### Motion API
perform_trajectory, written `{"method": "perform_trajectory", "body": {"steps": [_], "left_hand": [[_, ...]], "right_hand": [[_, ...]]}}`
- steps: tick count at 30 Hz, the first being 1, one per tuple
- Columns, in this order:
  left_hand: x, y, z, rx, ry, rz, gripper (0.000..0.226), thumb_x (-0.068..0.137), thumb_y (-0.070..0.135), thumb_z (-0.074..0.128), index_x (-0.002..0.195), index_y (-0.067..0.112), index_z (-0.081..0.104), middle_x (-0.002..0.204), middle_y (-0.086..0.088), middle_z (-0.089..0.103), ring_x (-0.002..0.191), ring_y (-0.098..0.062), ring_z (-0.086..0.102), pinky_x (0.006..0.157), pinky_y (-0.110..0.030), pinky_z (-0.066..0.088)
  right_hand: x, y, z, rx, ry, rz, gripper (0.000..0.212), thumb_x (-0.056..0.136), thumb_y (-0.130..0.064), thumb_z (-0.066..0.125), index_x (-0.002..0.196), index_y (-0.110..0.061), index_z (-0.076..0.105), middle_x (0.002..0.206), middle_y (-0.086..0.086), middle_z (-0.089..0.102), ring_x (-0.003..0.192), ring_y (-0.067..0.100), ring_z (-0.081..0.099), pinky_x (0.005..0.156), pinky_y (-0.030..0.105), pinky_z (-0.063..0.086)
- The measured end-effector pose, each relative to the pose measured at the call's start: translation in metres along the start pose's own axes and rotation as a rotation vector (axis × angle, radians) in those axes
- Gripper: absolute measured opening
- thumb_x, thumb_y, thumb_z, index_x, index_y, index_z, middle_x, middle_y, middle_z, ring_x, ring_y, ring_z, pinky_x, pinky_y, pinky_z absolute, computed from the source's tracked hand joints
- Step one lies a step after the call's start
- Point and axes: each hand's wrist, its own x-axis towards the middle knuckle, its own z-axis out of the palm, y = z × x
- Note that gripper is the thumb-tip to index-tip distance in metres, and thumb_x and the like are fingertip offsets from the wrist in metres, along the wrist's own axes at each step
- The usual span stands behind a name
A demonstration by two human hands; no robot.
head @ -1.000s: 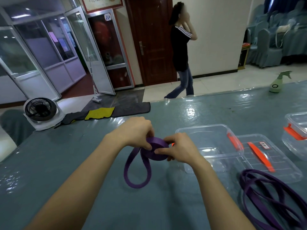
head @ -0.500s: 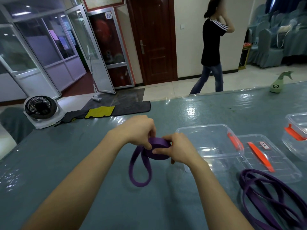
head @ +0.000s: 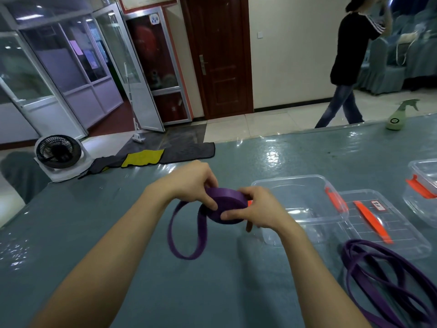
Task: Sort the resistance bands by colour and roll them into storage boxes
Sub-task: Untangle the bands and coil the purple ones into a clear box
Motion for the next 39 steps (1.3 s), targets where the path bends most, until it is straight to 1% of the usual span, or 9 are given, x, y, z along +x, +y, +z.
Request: {"method": "perform_trajectory", "body": {"steps": [2,5,9,12,20,25,32,36,39], "left_hand": [[0.005,0.010,0.001,0.210,0.000,0.028,0.038,0.062,0.058,0.094,0.090,0.035,0.084,0.062,0.014,0.070,0.061,-0.003,0.063,0.052,-0.031,0.048],[0.010,0.014,0.004,0.310,0.034,0.056,0.039,0.059,0.062,0.092,0.087,0.036,0.083,0.055,0.015,0.060,0.058,-0.001,0.054,0.050,-0.028,0.036],[0.002,0.000,0.001,-0.057,0.033,0.032,0.036,0.066,0.054,0.098,0.093,0.035,0.084,0.076,0.018,0.077,0.073,-0.005,0.072,0.067,-0.038,0.061],[-0.005,-0.010,0.003,-0.334,-0.013,-0.001,0.034,0.072,0.037,0.102,0.100,0.030,0.086,0.089,0.012,0.084,0.085,-0.010,0.080,0.084,-0.048,0.066],[0.001,-0.012,0.007,-0.257,-0.040,-0.033,0.032,0.069,0.043,0.100,0.096,0.035,0.085,0.085,0.018,0.082,0.080,-0.004,0.079,0.078,-0.043,0.067],[-0.016,-0.037,0.033,-0.370,0.042,-0.166,0.062,0.061,0.049,0.105,0.114,0.037,0.074,0.108,0.015,0.078,0.102,-0.002,0.073,0.086,-0.028,0.060],[-0.043,-0.052,0.101,-0.452,-0.029,-0.403,0.044,0.069,0.028,0.103,0.097,0.021,0.070,0.076,0.003,0.075,0.062,-0.009,0.072,0.057,-0.026,0.060],[-0.054,-0.067,0.107,-0.472,0.121,-0.473,0.028,0.081,0.011,0.095,0.099,0.022,0.077,0.087,0.002,0.079,0.073,-0.012,0.078,0.072,-0.033,0.066],[-0.057,-0.079,0.099,-0.833,0.364,-0.494,0.043,0.086,0.001,0.090,0.123,0.016,0.073,0.106,-0.012,0.083,0.094,-0.025,0.083,0.089,-0.038,0.066]], "right_hand": [[0.003,-0.001,0.005,-0.113,-0.006,0.015,0.060,0.057,-0.057,0.100,0.110,-0.037,0.080,0.097,-0.011,0.080,0.054,0.022,0.076,0.046,0.031,0.056],[0.005,0.003,0.011,-0.162,-0.019,-0.002,0.036,0.068,-0.052,0.098,0.095,-0.032,0.084,0.075,-0.003,0.079,0.050,0.024,0.075,0.048,0.029,0.053],[0.002,0.011,0.004,-0.005,0.039,0.000,0.032,0.068,-0.051,0.097,0.090,-0.031,0.086,0.071,0.006,0.078,0.053,0.029,0.075,0.051,0.033,0.057],[0.001,0.014,-0.003,0.098,0.041,0.020,0.043,0.063,-0.054,0.099,0.093,-0.025,0.087,0.075,0.013,0.079,0.054,0.032,0.075,0.052,0.031,0.055],[0.003,0.013,0.008,-0.104,0.025,0.004,0.037,0.066,-0.057,0.095,0.088,-0.031,0.083,0.067,0.001,0.077,0.050,0.026,0.075,0.051,0.037,0.058],[0.005,0.025,0.002,-0.224,0.067,0.048,0.033,0.074,-0.052,0.094,0.087,-0.024,0.083,0.064,0.003,0.075,0.046,0.024,0.073,0.052,0.046,0.064],[0.003,0.044,0.001,-0.298,0.055,0.118,0.031,0.077,-0.047,0.094,0.076,-0.022,0.077,0.058,0.003,0.072,0.044,0.024,0.072,0.046,0.035,0.059],[0.004,0.050,-0.005,-0.350,0.061,0.150,0.032,0.077,-0.048,0.093,0.085,-0.020,0.080,0.061,0.003,0.075,0.044,0.022,0.072,0.056,0.047,0.066],[0.005,0.052,-0.005,-0.335,0.048,0.153,0.033,0.077,-0.047,0.094,0.086,-0.019,0.079,0.063,0.005,0.075,0.045,0.023,0.073,0.056,0.048,0.066]]}}
